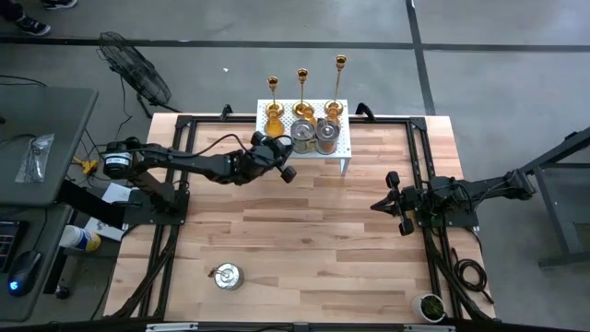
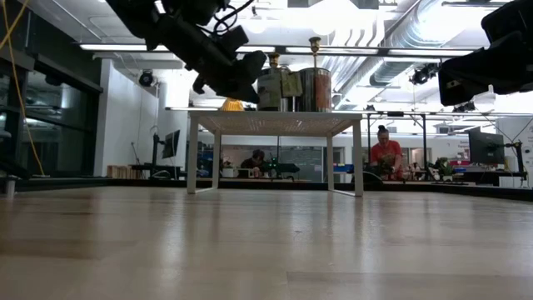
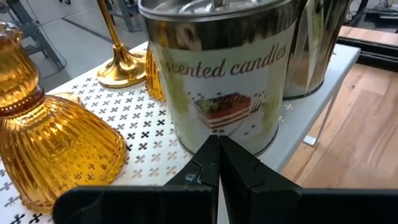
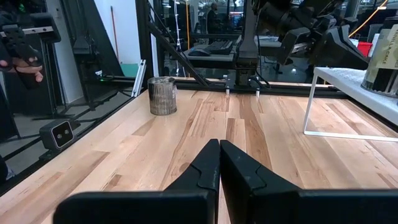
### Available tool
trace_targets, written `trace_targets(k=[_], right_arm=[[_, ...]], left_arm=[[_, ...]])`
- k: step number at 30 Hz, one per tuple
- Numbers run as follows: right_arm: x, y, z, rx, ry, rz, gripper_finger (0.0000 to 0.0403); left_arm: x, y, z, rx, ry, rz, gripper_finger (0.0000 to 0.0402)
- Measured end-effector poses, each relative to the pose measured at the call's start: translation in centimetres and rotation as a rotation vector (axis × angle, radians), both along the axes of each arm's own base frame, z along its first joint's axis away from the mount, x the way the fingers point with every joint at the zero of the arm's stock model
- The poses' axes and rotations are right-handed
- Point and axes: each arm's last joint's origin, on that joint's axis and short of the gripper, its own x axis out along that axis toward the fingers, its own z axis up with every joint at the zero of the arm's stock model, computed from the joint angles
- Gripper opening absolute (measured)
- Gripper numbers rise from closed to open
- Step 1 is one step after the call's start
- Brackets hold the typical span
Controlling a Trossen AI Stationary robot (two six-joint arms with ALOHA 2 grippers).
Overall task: Pick & Place candle stick holders
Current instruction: Put the top silver scented candle on the shelf aligned with the other silver scented candle, then put the silver scented candle on the shelf aligned with the other silver scented candle
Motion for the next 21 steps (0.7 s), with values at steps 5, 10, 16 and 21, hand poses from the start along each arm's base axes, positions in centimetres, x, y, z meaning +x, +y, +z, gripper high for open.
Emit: trace_targets(k=[5, 10, 16, 21], right_arm=[[0.0, 0.0, 0.0, 0.000, 0.000, 0.000, 0.0003], [0.0, 0.0, 0.0, 0.000, 0.000, 0.000, 0.0003], [0.0, 0.0, 0.0, 0.000, 0.001, 0.000, 0.0003], [0.0, 0.0, 0.0, 0.000, 0.001, 0.000, 0.0003]], left_arm=[[0.0, -0.2, 0.0, 0.005, 0.000, 0.004, 0.0000], [-0.4, -1.1, 1.0, 0.029, -0.029, 0.029, 0.0000], [-2.8, -2.5, 3.2, 0.037, 0.017, 0.015, 0.0000], [-5.7, -4.3, 5.3, 0.000, 0.048, -0.107, 0.0000]])
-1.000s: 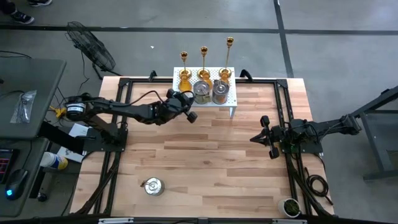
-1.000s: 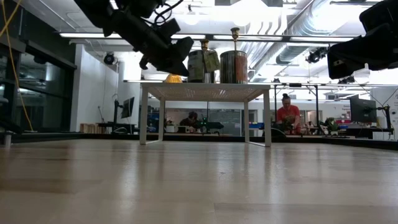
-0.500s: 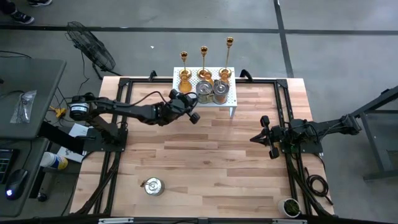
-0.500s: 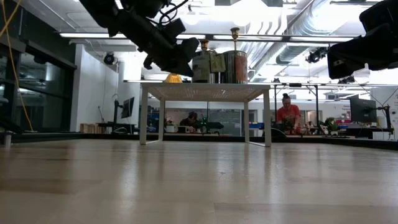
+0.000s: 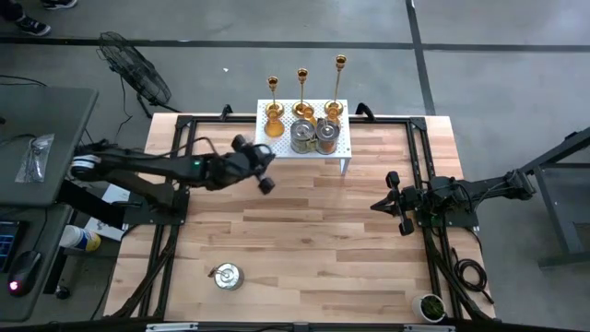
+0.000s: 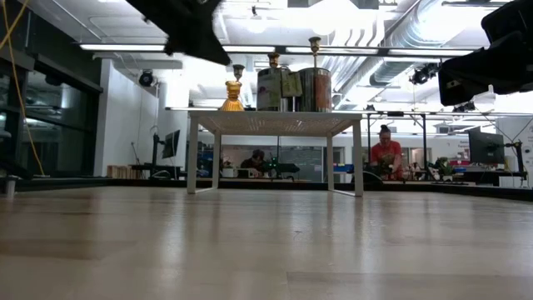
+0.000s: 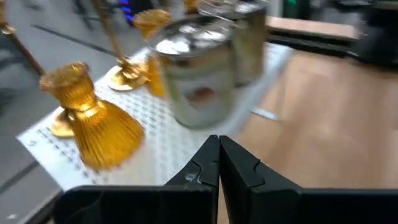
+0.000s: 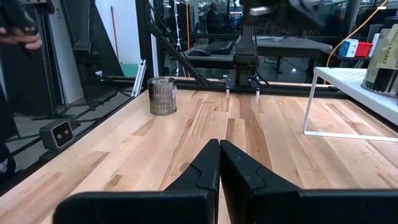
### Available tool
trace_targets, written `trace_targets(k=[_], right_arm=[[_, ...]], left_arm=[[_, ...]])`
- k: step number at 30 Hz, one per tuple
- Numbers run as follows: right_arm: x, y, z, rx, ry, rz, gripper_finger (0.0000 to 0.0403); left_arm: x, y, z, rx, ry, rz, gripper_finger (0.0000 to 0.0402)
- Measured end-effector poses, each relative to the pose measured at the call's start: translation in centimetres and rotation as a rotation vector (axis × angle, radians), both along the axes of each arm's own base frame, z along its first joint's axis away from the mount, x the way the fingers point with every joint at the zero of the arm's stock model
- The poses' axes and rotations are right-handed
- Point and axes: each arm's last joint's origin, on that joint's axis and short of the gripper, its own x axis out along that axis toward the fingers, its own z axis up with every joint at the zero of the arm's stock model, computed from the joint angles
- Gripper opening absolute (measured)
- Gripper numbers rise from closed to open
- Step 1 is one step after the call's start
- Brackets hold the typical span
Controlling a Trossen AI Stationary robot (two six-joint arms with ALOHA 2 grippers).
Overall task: Pick & Place candle stick holders
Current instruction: Put the silver scented candle on the shelf aligned with the other silver scented candle
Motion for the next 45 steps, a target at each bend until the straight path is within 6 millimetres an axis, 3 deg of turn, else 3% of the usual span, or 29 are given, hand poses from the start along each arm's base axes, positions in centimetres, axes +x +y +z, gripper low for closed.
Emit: trace_targets(k=[4, 9, 13, 19, 25, 31, 36, 45], right_arm=[[0.0, 0.0, 0.0, 0.000, 0.000, 0.000, 0.0003], [0.0, 0.0, 0.0, 0.000, 0.000, 0.000, 0.0003], [0.0, 0.0, 0.0, 0.000, 0.000, 0.000, 0.0003], [0.0, 0.0, 0.0, 0.000, 0.002, 0.001, 0.0003], [0.0, 0.0, 0.0, 0.000, 0.002, 0.000, 0.0003], [0.0, 0.0, 0.0, 0.000, 0.002, 0.000, 0.0003], [0.0, 0.0, 0.0, 0.000, 0.001, 0.000, 0.0003], [0.0, 0.0, 0.0, 0.000, 0.002, 0.000, 0.0003]], left_arm=[[-2.7, -1.6, 1.1, -0.116, -0.002, -0.072, 0.0000], [-6.2, -2.5, 1.4, -0.411, 0.031, -0.146, 0.0000], [-8.7, -3.0, 1.1, -0.599, 0.145, -0.175, 0.0000], [-10.7, -4.6, 1.9, -0.716, 0.394, -0.205, 0.0000], [-10.8, -6.6, 2.0, -0.858, 0.541, -0.191, 0.0000], [-9.9, -9.2, 0.6, -1.042, 0.653, -0.099, 0.0000], [-8.8, -11.5, -0.9, -1.081, 0.713, -0.010, 0.0000], [-6.0, -14.8, -2.9, -1.079, 0.726, -0.174, 0.0001]])
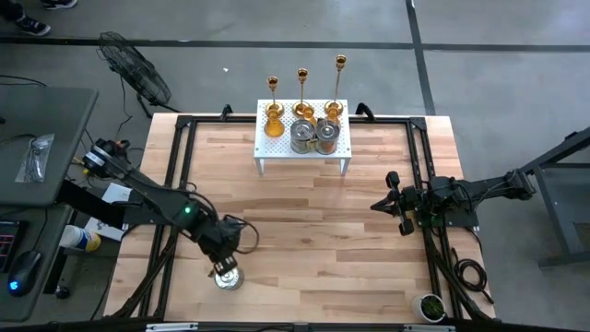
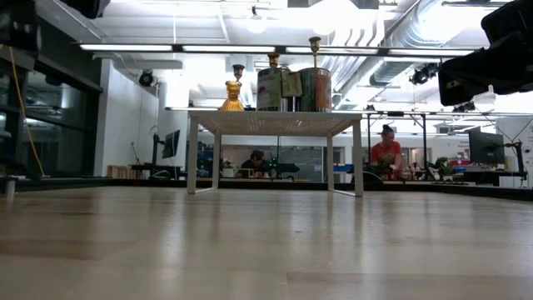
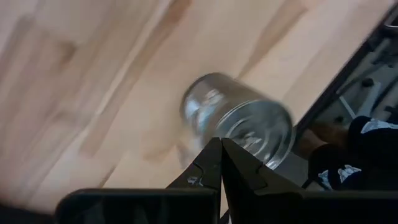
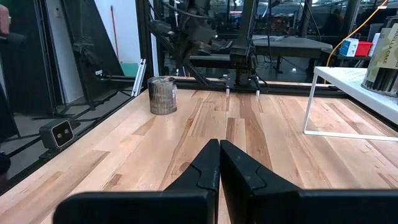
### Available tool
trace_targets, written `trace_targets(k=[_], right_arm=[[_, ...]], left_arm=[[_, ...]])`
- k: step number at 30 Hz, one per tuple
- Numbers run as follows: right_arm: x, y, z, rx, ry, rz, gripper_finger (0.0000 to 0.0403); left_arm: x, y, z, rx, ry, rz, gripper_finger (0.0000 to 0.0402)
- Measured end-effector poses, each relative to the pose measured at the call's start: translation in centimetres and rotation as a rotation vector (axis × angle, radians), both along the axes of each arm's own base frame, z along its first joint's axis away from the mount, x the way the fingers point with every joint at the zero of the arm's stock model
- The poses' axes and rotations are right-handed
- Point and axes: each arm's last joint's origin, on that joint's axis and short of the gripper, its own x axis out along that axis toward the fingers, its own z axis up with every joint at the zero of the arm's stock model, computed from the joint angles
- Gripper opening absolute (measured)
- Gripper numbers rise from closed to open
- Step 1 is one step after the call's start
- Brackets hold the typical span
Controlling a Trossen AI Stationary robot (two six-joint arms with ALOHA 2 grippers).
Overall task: Pick & Place candle stick holders
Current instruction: Put the silver scented candle on the shelf aligned with the other silver scented candle
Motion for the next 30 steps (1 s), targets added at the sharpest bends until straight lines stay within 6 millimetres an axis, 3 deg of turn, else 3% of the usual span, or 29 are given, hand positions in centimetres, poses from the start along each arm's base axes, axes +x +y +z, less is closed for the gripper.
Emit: trace_targets(k=[5, 22, 30], right_arm=[[0.0, 0.0, 0.0, 0.000, 0.000, 0.000, 0.0003], [0.0, 0.0, 0.0, 0.000, 0.000, 0.000, 0.0003], [0.0, 0.0, 0.0, 0.000, 0.000, 0.000, 0.0003]], left_arm=[[0.2, -0.9, -0.2, 0.005, -0.049, -0.055, 0.0037], [-2.6, -3.5, 0.0, 0.072, -0.095, -0.281, 0.0271], [-2.9, -4.0, 0.1, 0.018, -0.056, -0.185, 0.0391]])
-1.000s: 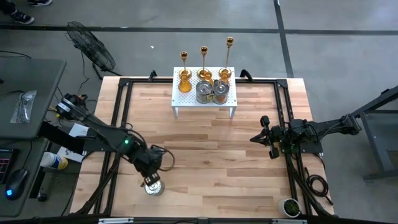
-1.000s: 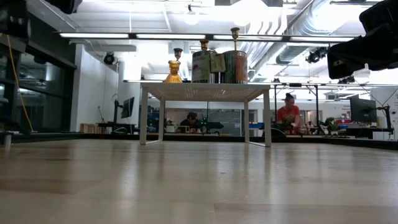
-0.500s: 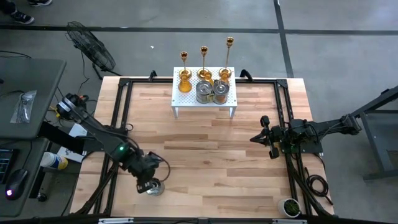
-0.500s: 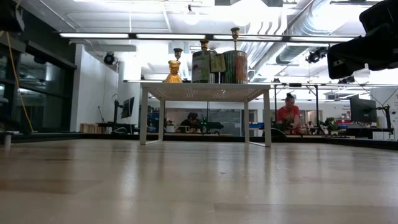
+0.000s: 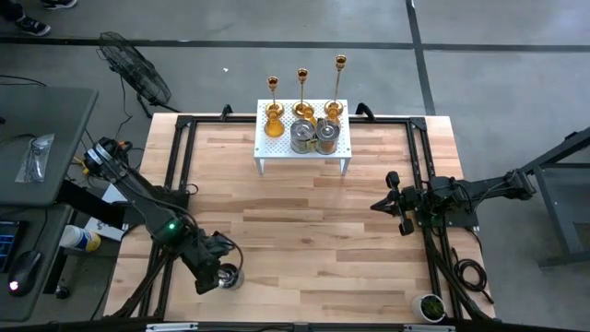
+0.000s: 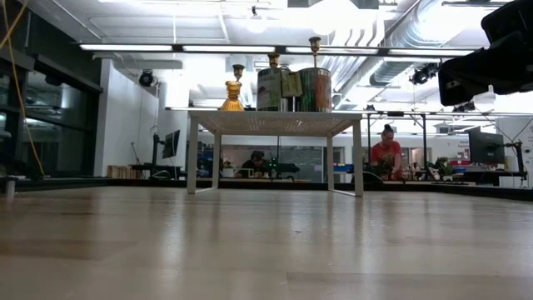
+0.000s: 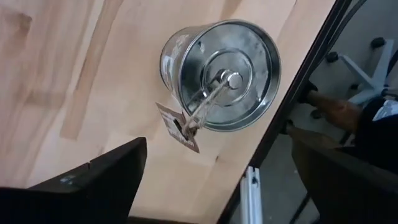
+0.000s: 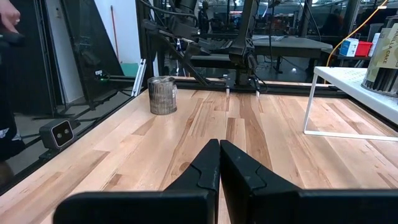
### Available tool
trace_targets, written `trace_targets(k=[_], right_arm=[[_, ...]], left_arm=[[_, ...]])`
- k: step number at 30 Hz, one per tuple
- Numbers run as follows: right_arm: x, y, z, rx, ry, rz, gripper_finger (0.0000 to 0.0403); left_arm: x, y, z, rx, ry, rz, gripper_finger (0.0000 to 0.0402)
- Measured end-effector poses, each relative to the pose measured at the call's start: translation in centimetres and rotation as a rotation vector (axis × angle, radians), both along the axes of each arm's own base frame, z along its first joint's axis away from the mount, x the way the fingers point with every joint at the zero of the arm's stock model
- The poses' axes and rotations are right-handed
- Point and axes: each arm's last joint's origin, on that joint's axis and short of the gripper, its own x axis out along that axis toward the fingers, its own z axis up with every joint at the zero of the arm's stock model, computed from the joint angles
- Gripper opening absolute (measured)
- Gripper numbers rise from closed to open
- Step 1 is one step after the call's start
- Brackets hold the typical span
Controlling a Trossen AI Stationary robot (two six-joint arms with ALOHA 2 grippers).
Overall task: Pick & Place candle stick holders
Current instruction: Put the silver scented candle on the shelf aligned with the other silver scented candle
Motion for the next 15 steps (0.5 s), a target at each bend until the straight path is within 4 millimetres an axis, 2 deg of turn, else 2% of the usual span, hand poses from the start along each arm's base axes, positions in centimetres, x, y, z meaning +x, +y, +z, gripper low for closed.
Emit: trace_targets(k=[9, 15], right_arm=[[0.0, 0.0, 0.0, 0.000, 0.000, -0.001, 0.0003], [0.0, 0.0, 0.0, 0.000, 0.000, 0.000, 0.0003]], left_arm=[[1.1, -1.1, -0.3, -0.070, -0.049, 0.015, 0.0380], [1.5, -1.4, -0.9, -0.055, -0.036, 0.024, 0.0380]])
